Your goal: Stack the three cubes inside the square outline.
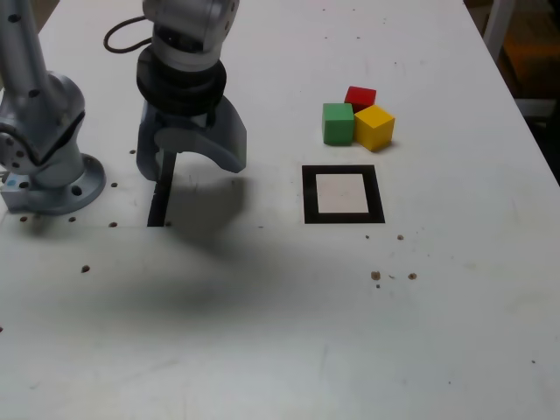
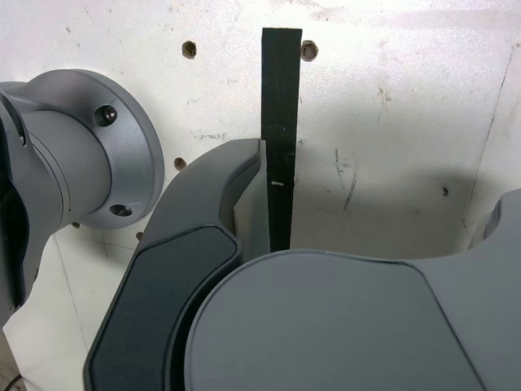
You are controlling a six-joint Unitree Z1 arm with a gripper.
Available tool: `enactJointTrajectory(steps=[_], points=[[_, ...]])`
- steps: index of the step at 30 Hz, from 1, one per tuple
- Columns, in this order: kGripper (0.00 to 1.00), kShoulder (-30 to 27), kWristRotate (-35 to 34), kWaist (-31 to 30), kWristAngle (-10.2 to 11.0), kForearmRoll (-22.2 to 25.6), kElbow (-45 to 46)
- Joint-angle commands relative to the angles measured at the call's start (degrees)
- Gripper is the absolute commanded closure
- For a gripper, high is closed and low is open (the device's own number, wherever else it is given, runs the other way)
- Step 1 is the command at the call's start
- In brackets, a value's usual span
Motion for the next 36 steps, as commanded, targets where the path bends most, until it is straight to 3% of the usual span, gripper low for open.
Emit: enactJointTrajectory(steps=[1, 4, 8, 15, 20, 28, 36], points=[[0.01, 0.2, 0.2, 0.0, 0.0, 0.1, -0.3], [0.01, 0.6, 2.1, 0.3, -1.0, 1.2, -1.3], [0.01, 1.4, 7.6, 4.7, -3.5, 8.9, -7.9], [0.01, -0.9, 15.0, 10.9, 2.6, 9.4, -16.3], [0.01, 0.8, 22.1, 16.0, 6.4, 11.2, -25.0], [0.01, 10.9, 36.2, 23.8, 8.9, 22.7, -44.6], [0.01, 22.9, 43.2, 26.0, 10.6, 29.5, -60.5]])
